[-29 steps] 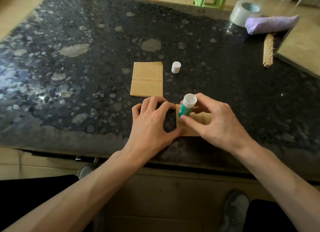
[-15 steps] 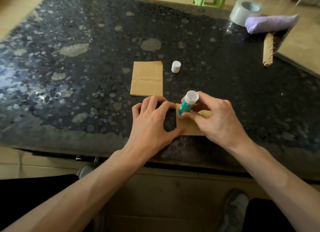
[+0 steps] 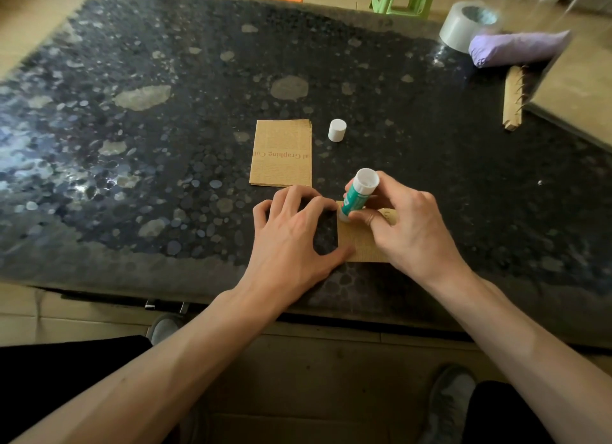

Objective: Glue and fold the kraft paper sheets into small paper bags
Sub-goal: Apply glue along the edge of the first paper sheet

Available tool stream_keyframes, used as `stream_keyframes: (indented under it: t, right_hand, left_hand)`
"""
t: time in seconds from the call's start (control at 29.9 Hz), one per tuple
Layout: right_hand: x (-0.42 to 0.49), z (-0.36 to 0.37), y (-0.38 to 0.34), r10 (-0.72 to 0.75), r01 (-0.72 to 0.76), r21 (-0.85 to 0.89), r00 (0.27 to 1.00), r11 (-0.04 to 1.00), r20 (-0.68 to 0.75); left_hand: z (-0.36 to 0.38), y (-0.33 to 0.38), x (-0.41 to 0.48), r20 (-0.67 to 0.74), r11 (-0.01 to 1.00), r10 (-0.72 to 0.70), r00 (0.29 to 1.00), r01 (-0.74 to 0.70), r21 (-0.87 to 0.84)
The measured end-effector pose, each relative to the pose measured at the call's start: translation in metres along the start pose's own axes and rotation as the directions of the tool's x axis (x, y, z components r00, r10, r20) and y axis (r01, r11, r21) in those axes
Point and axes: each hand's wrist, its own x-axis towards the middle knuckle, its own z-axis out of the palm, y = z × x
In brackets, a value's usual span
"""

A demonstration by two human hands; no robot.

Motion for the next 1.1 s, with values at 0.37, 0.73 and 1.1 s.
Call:
stream_keyframes:
  t: [0.37,0.73,1.1]
  right_hand:
    - [0.007,0.004,0.001,-0.003,0.002,-0.009,0.999,1.000,-0.050]
    - [0.012,0.007,0.000,-0.004,0.003,-0.016,0.998,1.000,-0.062]
    - [0.010,0.010,0.000,0.004,-0.003,0.013,0.996,1.000,-0.090]
  left_hand:
    - [-0.001,0.001,0.000,0.011,1.000,-0.015,1.000,0.015,-0.002]
    - [-0.002,0.001,0.001,0.016,1.000,-0.015,1.000,0.015,0.005]
    - [-0.001,0.002,0.001,0.007,1.000,-0.016,1.000,0.016,0.005]
